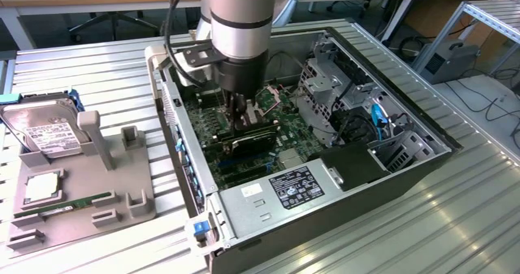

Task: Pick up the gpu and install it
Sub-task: 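Insert the gpu into the slot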

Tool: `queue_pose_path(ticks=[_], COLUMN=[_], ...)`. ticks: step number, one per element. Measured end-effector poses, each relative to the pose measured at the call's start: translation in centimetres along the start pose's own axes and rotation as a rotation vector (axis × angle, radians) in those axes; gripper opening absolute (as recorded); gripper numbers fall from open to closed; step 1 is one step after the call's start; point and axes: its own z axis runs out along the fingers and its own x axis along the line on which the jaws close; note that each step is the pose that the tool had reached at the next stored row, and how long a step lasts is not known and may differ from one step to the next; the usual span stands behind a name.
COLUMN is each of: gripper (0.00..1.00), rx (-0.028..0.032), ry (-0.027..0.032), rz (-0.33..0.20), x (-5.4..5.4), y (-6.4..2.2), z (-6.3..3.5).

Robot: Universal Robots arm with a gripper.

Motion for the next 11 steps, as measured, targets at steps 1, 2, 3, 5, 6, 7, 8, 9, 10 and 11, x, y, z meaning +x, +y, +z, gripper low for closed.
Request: queue_pose_path(ticks=[1, 2, 3, 5, 6, 7, 8, 9, 10, 11], gripper=[0.14, 0.11, 0.11, 0.11, 0.11, 0.11, 0.11, 0.11, 0.11, 0.11], rx=[-0.0060, -0.0125, -0.0220, -0.0351, -0.0416, -0.0466, -0.0506, -0.0537, -0.0559, -0.0573], ry=[-0.0001, -0.0001, -0.0001, -0.0001, -0.0002, -0.0001, -0.0001, -0.0001, -0.0001, -0.0002], rz=[-0.001, -0.002, -0.003, -0.003, -0.003, -0.003, -0.004, -0.004, -0.004, -0.004], x=[0.0, 0.0, 0.0, 0.0, 0.0, 0.0, 0.0, 0.0, 0.0, 0.0], y=[-0.42, -0.88, -1.60, -2.52, -2.99, -3.37, -3.69, -3.93, -4.12, -4.24], z=[0.02, 0.05, 0.09, 0.15, 0.17, 0.19, 0.21, 0.23, 0.24, 0.24])
